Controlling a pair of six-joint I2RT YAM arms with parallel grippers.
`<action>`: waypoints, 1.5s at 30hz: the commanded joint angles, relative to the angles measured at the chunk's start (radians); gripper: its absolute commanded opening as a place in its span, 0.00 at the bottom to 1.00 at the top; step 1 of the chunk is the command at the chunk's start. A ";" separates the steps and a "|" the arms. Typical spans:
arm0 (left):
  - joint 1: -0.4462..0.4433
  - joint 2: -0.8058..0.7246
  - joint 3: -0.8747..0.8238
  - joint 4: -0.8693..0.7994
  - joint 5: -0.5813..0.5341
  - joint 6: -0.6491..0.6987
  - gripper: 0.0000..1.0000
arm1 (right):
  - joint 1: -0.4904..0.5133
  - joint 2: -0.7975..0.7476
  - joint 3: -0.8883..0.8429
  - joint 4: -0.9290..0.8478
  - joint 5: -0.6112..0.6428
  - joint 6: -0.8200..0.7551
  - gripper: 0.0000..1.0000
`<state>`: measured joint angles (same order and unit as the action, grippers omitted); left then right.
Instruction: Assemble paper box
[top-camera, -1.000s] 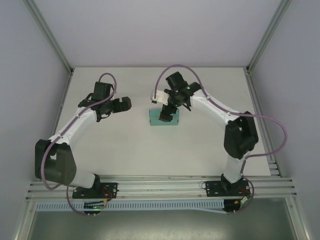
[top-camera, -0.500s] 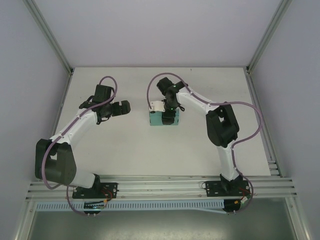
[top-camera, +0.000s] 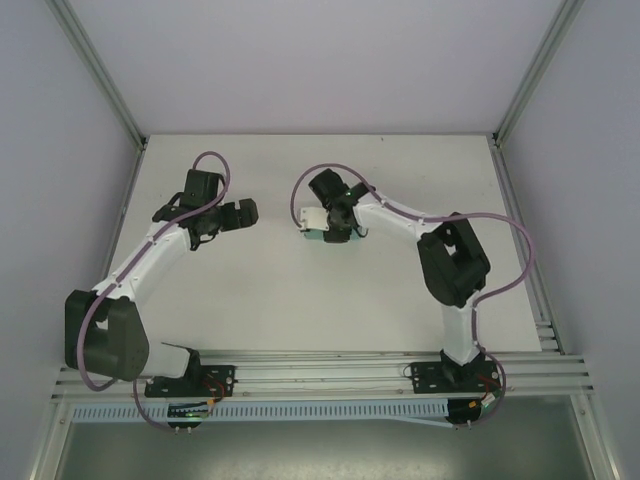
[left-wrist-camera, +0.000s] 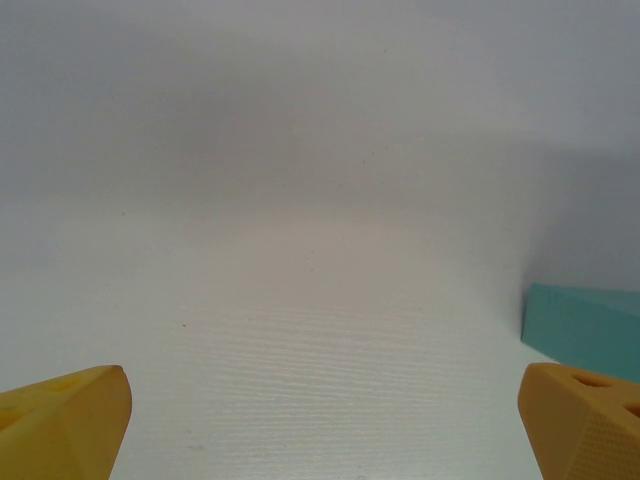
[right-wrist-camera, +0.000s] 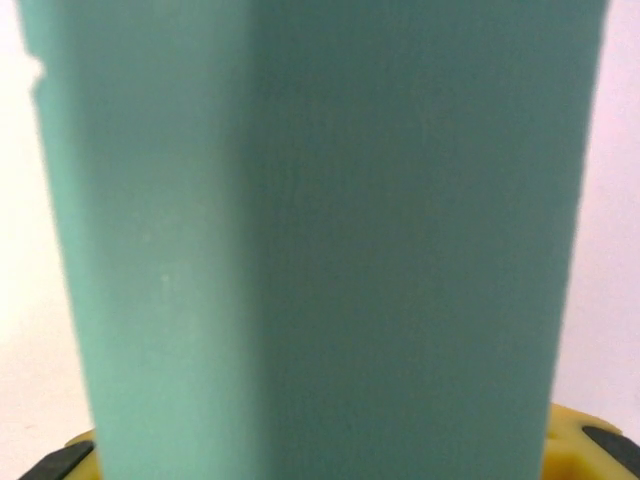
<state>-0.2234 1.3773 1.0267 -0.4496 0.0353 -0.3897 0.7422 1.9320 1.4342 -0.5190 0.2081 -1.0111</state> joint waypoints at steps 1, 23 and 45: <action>0.000 -0.023 -0.021 -0.019 -0.030 -0.019 0.98 | 0.054 -0.061 -0.135 0.293 0.196 -0.031 0.26; 0.004 -0.162 -0.211 0.309 -0.243 0.089 0.98 | 0.076 -0.528 -0.455 0.314 0.046 0.435 0.99; 0.218 0.166 -0.795 1.722 0.000 0.443 0.99 | -0.760 -0.426 -1.145 1.532 -0.306 0.979 0.99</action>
<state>-0.0593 1.4887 0.2874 0.9676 -0.1265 0.0750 0.0193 1.4223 0.3107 0.7517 0.0051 -0.0635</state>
